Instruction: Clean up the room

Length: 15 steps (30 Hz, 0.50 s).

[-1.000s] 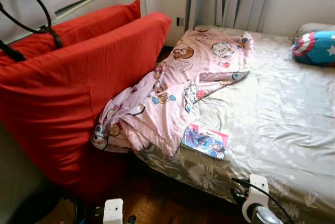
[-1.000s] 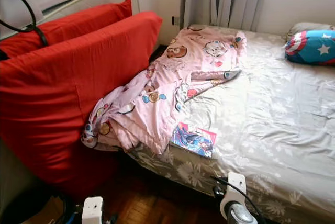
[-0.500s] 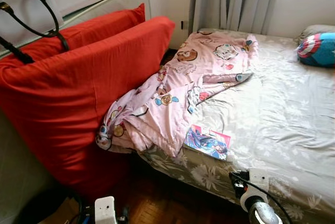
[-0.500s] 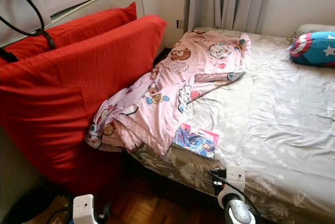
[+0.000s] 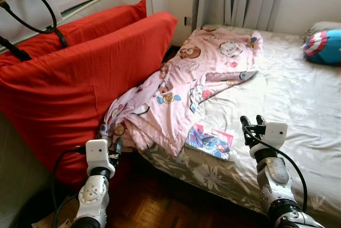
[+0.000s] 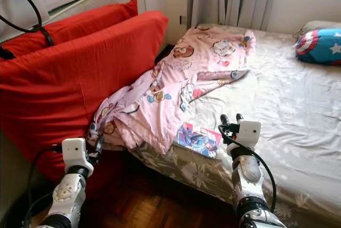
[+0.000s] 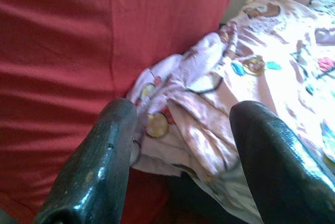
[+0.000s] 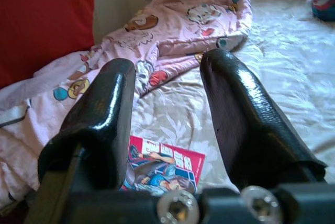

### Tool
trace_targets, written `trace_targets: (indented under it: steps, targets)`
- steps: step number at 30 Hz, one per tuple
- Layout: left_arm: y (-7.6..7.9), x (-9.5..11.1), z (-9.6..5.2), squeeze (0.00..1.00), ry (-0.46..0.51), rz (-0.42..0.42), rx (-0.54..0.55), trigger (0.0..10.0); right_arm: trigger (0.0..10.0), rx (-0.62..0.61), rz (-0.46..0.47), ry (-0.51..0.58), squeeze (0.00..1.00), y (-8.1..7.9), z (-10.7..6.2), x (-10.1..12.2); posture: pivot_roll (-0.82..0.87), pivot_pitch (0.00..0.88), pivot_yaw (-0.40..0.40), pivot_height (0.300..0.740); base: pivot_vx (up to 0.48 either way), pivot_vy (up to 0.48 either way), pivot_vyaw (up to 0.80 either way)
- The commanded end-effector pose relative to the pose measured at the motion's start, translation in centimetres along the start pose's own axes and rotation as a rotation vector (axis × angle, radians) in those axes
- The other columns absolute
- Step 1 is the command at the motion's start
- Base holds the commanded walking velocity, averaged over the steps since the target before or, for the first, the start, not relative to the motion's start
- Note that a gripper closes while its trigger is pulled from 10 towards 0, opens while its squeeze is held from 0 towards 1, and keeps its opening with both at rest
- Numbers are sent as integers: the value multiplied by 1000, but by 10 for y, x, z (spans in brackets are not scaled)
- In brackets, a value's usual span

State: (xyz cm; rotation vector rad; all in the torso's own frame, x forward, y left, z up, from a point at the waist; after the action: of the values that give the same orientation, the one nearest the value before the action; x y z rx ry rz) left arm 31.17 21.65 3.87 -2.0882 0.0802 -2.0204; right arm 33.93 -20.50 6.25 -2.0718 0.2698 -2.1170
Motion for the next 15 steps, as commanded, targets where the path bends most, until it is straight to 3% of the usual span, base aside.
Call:
trace_targets:
  steps: [1,6,8,11,12,15]
  targets:
    - [-6,0,1,0,-5,8,16,10000,10000,10,2,15,0,-2,-2,0,-148,0,50,740,0,0,0]
    - [-9,-7,0,0,-53,-18,36,10000,10000,2,-22,-102,0,7,-20,-26,-140,0,34,740,0,0,0]
    - [-8,-33,-13,0,-192,-30,36,10000,10000,-23,-35,-242,0,14,-38,-53,-124,0,7,740,0,0,0]
    - [-2,-53,-26,0,-303,-57,22,10000,10000,-47,-38,-313,0,19,-47,-65,-106,0,-14,740,0,0,0]
    - [4,-70,-41,0,-398,-72,17,10000,10000,-71,-40,-391,0,23,-56,-77,-89,0,-29,740,0,0,0]
    - [9,-84,-54,0,-474,-73,15,10000,10000,-79,-47,-485,0,25,-67,-90,-82,0,-36,740,0,0,0]
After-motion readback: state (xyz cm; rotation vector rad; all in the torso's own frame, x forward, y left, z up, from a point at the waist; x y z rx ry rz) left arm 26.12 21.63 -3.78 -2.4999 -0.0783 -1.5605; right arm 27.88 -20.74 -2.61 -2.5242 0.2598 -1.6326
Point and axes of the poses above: a point about 5 cm out from each wrist's last joint towards the gripper, its own z axis pointing out of the wrist towards the gripper, its own x axis along the axis of the wrist's last joint, y = z × x, the point moved 2 cm from there along z, pointing out of the wrist towards the gripper, and after that the axes turned 9 degrees about z, right-handed, at the moved point
